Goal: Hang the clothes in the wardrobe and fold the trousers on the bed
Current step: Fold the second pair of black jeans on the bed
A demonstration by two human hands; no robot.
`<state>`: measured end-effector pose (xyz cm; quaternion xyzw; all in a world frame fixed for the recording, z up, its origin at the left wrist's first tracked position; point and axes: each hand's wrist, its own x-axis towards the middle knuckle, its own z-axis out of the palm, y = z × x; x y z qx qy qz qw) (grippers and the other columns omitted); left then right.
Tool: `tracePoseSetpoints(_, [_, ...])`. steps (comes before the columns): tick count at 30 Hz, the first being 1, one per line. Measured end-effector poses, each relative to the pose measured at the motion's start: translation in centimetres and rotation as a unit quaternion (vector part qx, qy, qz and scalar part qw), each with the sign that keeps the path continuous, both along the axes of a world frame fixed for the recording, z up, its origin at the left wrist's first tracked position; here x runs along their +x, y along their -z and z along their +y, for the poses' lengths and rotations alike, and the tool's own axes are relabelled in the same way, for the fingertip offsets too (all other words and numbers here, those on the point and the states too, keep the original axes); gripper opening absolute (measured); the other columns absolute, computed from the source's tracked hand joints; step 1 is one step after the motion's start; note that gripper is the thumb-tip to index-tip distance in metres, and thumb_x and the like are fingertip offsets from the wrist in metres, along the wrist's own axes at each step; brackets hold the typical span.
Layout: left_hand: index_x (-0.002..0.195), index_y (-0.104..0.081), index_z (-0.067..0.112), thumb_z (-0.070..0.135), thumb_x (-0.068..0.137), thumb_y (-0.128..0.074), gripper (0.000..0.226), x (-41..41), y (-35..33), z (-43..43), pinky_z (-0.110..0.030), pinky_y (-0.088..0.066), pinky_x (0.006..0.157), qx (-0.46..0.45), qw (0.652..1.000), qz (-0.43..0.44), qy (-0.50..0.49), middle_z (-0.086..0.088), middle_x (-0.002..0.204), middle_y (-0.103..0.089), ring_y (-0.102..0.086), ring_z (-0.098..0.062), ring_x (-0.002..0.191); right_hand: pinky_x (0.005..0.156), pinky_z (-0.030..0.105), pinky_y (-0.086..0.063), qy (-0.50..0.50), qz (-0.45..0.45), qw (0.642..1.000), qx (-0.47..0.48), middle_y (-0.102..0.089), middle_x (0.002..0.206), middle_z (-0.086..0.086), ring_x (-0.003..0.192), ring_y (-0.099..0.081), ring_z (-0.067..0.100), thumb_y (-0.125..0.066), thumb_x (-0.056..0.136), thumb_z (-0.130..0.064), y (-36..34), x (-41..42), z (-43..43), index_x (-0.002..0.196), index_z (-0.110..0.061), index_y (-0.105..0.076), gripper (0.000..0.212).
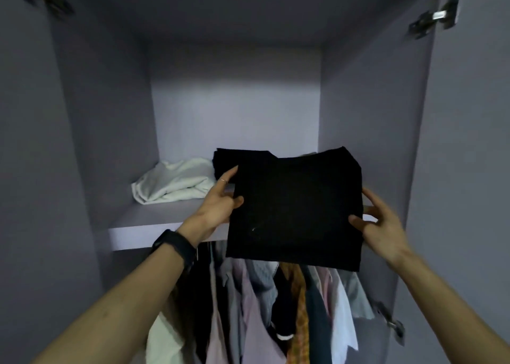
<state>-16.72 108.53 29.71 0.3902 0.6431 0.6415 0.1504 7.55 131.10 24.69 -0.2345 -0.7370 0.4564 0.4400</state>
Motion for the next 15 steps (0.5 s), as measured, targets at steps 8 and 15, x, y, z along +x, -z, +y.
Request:
tracePoseSetpoints(8, [0.132,-0.047,0.054,-0.007,0.099,-0.046,0.069,-8.8,-7.0,0.6,-0.027,-0.059,0.064,-0.02,0.997,0.047,-0.057,-0.013,0.109,-0.072,-0.07,-0.019,0.093,0.093,0.052,-0.056,-0.057,0.018,0.998,0.022,-0.062,0.116,0.001,0.111,-0.063,0.028,-0.062,0.094,0.001,-6.5,-12.3,4.0,0.142,-0.041,-0.046,0.066])
tracePoseSetpoints(15, [0.141,-0.038,0.05,-0.005,0.1,-0.043,0.07,-18.7,-11.8,5.6,-0.036,-0.057,0.071,-0.014,0.993,0.068,-0.091,-0.007,0.124,-0.062,-0.065,-0.026,0.106,0.076,0.035,-0.06,-0.045,0.005,0.997,0.055,-0.072,0.092,0.008,0.087,-0.072,0.022,-0.064,0.092,0.002,-13.9,-24.2,10.4,0.139,-0.028,-0.049,0.058])
